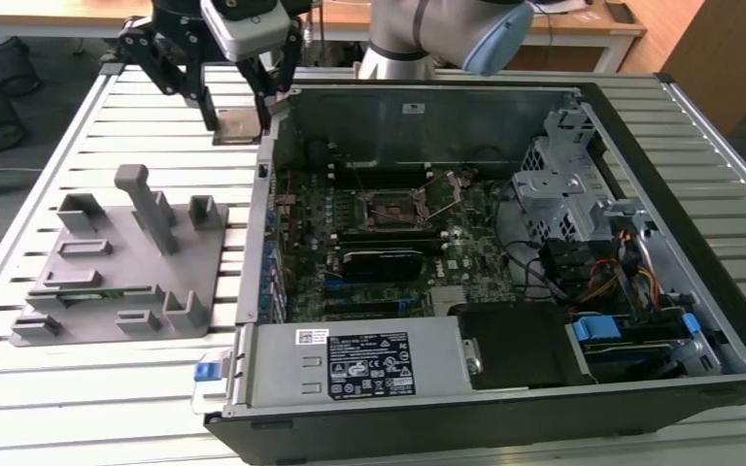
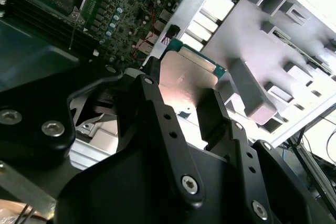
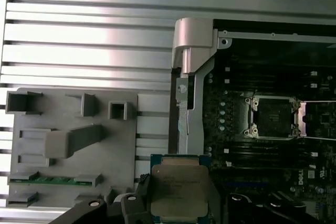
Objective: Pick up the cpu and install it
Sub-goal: 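Pick up the cpu and move it towards the insertion slot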
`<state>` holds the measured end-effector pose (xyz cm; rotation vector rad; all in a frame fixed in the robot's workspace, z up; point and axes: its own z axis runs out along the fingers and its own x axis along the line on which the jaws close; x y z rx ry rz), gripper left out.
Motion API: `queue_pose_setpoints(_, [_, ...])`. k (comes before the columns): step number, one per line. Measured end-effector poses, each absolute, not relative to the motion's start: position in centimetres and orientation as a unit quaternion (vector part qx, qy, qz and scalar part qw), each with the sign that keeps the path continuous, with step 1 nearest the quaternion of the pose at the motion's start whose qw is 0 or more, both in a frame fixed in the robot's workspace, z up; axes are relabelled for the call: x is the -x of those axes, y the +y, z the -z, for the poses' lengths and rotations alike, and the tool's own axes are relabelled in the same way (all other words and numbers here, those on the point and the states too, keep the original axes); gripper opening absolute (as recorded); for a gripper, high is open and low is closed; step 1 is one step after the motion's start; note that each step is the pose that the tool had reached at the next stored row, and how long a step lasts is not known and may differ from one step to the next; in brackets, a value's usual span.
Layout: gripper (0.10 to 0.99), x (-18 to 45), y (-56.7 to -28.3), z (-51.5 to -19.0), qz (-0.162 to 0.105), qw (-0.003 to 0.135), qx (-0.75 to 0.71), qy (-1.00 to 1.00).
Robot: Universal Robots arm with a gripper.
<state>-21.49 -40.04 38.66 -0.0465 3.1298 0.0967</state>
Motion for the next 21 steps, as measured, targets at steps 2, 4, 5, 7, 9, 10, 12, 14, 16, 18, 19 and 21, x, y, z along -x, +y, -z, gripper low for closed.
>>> queue_pose_setpoints(2, [0.525, 21.3, -40.0, -38.7, -0.031, 0.005, 0.015, 0.999])
queue_pose_setpoints(4, [0.525, 21.1, -40.0, -38.7, -0.031, 0.005, 0.015, 0.999])
queue_pose_setpoints(5, [0.525, 21.0, -39.9, -38.7, -0.031, 0.005, 0.015, 0.999])
queue_pose_setpoints(7, [0.525, 20.8, -39.9, -38.7, -0.031, 0.005, 0.015, 0.999])
queue_pose_setpoints(9, [0.525, 20.6, -39.9, -38.7, -0.031, 0.005, 0.015, 0.999])
queue_pose_setpoints(10, [0.525, 20.5, -39.9, -38.7, -0.031, 0.005, 0.015, 0.999])
queue_pose_setpoints(12, [0.525, 20.3, -39.8, -38.6, -0.031, 0.005, 0.015, 0.999])
queue_pose_setpoints(14, [0.525, 20.0, -39.7, -38.6, -0.031, 0.005, 0.015, 0.999])
queue_pose_setpoints(16, [0.525, 19.8, -39.6, -38.6, -0.031, 0.005, 0.015, 0.999])
queue_pose_setpoints(18, [0.525, 19.5, -39.5, -38.6, -0.031, 0.005, 0.015, 0.999])
queue_pose_setpoints(19, [0.525, 19.4, -39.5, -38.6, -0.031, 0.005, 0.015, 0.999])
queue_pose_setpoints(21, [0.525, 19.2, -39.4, -38.6, -0.031, 0.005, 0.015, 0.999])
